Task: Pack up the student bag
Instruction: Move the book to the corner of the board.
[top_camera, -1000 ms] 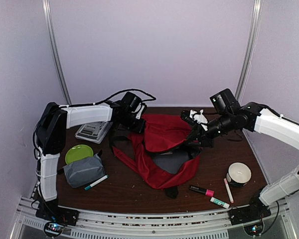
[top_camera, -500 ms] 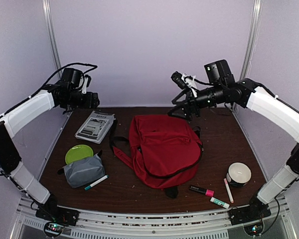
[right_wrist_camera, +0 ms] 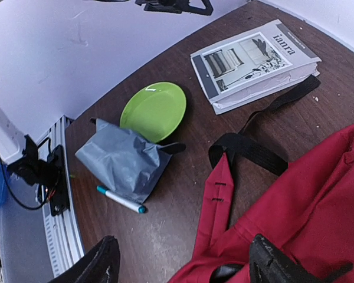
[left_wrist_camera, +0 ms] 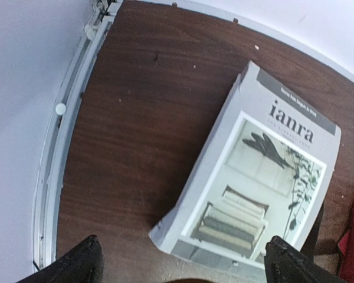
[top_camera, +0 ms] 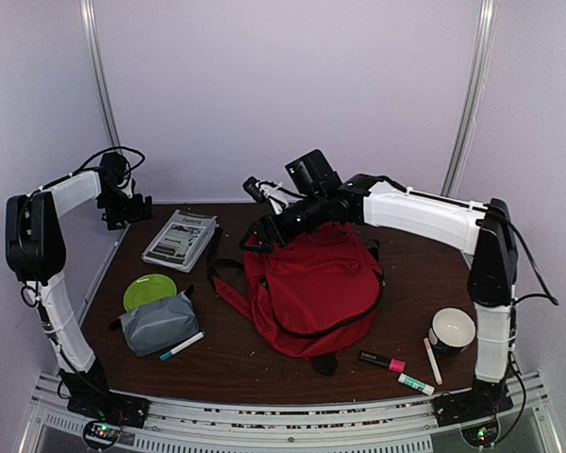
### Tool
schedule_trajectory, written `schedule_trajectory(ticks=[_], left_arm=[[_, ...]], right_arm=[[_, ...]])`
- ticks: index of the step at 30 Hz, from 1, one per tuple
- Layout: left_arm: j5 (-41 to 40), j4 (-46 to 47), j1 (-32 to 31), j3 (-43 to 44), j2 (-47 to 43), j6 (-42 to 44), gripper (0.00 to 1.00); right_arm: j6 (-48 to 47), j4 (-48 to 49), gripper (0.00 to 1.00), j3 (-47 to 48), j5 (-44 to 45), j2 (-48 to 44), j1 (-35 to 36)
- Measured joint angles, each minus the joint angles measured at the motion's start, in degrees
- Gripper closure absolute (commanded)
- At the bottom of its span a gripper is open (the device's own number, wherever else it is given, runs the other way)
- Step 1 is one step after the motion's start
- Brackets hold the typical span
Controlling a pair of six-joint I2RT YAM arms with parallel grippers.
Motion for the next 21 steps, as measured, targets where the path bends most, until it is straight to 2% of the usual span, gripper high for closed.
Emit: schedule_trajectory(ticks=[4,11,21], left_arm=[[1.38,0.22,0.81,5.05,5.86,0.42,0.04],[7.63,-0.02,2.03,9.86,15.17,0.92,0.05],[17.46,-1.36,3.15,17.81,21.64,2.03,0.08]], right_arm=[[7.87,2.54,0.25,7.74,-0.74,9.62,0.02],[18.36,6.36,0.22,15.23,-3.72,20.90,-0.09],[28.92,10.80,0.24,22.95,-2.14,28.89,-0.55]])
